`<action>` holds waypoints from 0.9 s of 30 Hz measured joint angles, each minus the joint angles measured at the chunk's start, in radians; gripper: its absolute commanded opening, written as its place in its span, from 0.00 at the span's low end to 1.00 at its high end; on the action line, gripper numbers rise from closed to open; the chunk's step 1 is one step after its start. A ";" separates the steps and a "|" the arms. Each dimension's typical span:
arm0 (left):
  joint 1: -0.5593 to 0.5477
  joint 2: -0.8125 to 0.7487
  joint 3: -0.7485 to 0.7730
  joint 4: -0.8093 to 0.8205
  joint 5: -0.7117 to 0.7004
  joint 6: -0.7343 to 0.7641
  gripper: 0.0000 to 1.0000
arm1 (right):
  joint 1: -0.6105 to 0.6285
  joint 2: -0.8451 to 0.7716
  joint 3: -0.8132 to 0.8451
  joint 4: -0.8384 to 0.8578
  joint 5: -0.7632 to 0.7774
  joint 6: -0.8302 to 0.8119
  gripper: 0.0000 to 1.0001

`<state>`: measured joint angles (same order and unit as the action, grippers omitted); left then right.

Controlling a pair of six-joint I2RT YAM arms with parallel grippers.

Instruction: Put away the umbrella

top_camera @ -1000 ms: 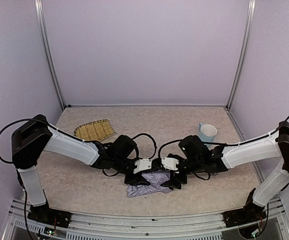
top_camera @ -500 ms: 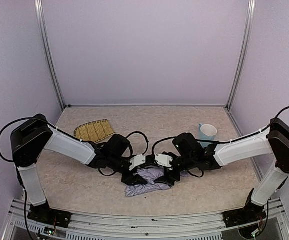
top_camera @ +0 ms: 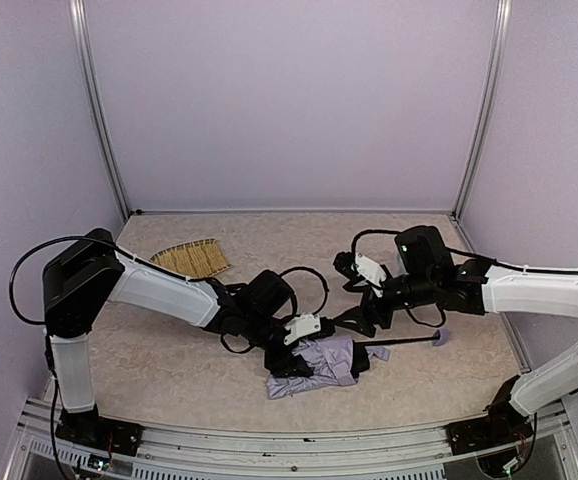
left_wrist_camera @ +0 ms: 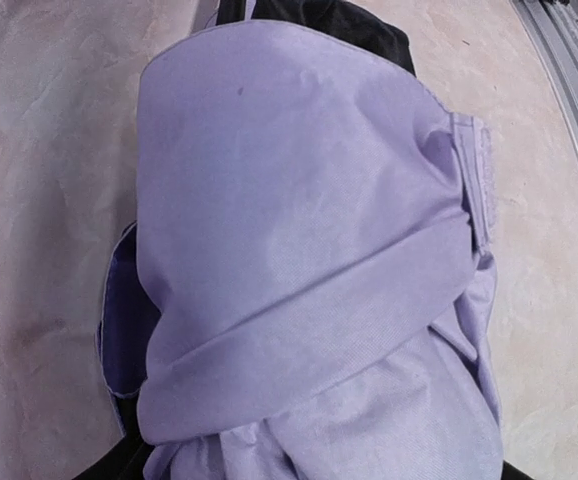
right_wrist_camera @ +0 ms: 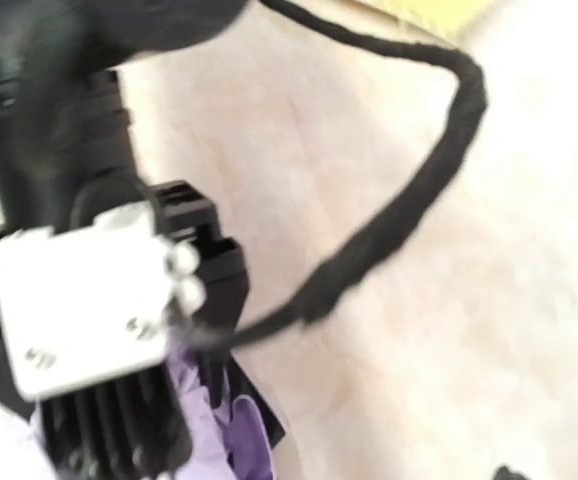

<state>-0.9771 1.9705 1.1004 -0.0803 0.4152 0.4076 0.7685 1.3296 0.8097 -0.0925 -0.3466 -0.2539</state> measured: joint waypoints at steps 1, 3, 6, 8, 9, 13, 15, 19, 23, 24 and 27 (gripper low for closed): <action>-0.010 0.012 0.021 -0.016 -0.006 -0.007 0.52 | -0.005 0.000 0.000 -0.015 0.005 0.014 0.87; -0.024 0.031 0.051 -0.041 -0.012 -0.019 0.34 | -0.009 0.000 0.000 -0.033 0.008 0.032 0.87; -0.029 0.039 0.071 -0.063 -0.012 -0.042 0.24 | -0.013 -0.006 0.000 -0.043 0.008 0.057 0.88; -0.029 0.039 0.074 -0.068 -0.010 -0.053 0.14 | -0.019 -0.019 0.000 -0.050 0.008 0.070 0.90; -0.029 0.037 0.074 -0.068 -0.010 -0.060 0.08 | -0.022 -0.028 0.000 -0.053 0.009 0.076 0.91; -0.027 0.028 0.075 -0.068 -0.029 -0.082 0.00 | -0.025 -0.080 0.000 -0.054 0.011 0.091 0.95; -0.028 0.012 0.069 -0.064 -0.067 -0.098 0.00 | -0.026 -0.115 -0.001 -0.053 0.011 0.094 0.95; -0.014 -0.064 0.029 -0.061 -0.233 -0.129 0.00 | -0.026 -0.170 -0.005 -0.046 0.010 0.096 0.95; 0.002 -0.197 -0.010 -0.074 -0.398 -0.111 0.00 | -0.026 -0.210 -0.012 -0.035 -0.008 0.094 0.94; 0.003 -0.235 -0.014 -0.070 -0.435 -0.104 0.00 | -0.026 -0.216 -0.013 -0.032 -0.016 0.091 0.93; 0.004 -0.348 -0.014 -0.048 -0.533 -0.064 0.00 | -0.026 -0.223 -0.013 -0.015 -0.044 0.082 0.92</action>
<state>-0.9733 1.6230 1.0866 -0.1287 -0.1177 0.3431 0.7429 1.1065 0.7971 -0.1074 -0.3904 -0.1715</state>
